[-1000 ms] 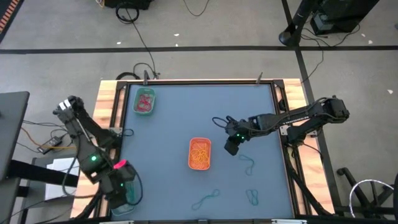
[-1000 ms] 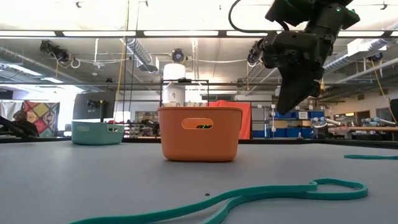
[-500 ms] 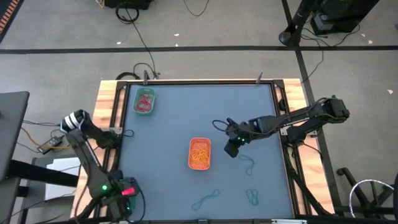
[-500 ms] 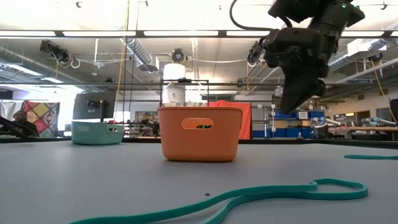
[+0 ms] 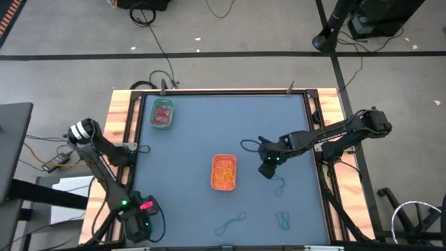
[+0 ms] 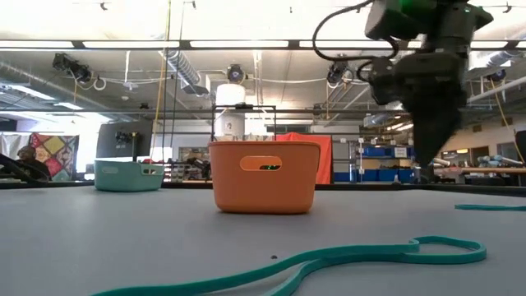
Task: Sort rubber bands into baskets
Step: Put the blue rubber band into the blue bin
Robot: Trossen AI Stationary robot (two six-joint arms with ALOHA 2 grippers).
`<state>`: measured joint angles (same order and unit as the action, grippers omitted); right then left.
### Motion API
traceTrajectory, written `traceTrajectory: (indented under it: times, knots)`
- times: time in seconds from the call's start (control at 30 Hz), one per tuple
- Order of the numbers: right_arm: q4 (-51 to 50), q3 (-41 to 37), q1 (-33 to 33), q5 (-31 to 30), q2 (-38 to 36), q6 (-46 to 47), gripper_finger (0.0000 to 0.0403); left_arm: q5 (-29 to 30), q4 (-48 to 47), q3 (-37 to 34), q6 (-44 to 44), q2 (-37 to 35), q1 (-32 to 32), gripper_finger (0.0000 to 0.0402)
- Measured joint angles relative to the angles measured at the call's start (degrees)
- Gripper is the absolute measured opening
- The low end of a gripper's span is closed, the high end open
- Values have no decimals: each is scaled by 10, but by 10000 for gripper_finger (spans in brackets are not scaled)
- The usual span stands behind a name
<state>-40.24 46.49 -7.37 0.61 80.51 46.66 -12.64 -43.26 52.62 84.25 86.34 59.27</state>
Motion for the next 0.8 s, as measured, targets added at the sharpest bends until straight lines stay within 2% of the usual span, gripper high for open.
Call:
traceTrajectory:
  times: [0.1, 0.33, 0.57, 0.67, 0.8]
  knots:
    - [-1, -24, -24, 18, 0, 12, 160, 0, 1, -9, 16, -31, 0, 107]
    - [30, -87, -82, 50, 0, 32, 160, 49, 2, 18, 40, -107, 0, 108]
    - [81, -133, -106, 27, -4, 58, 155, 66, 1, 31, 44, -136, -5, 108]
    - [89, -145, -109, 18, -6, 52, 123, 72, -2, 31, 48, -143, -20, 108]
    - [76, -140, -110, 15, -4, 34, 25, 105, 0, 31, 47, -155, -57, 108]
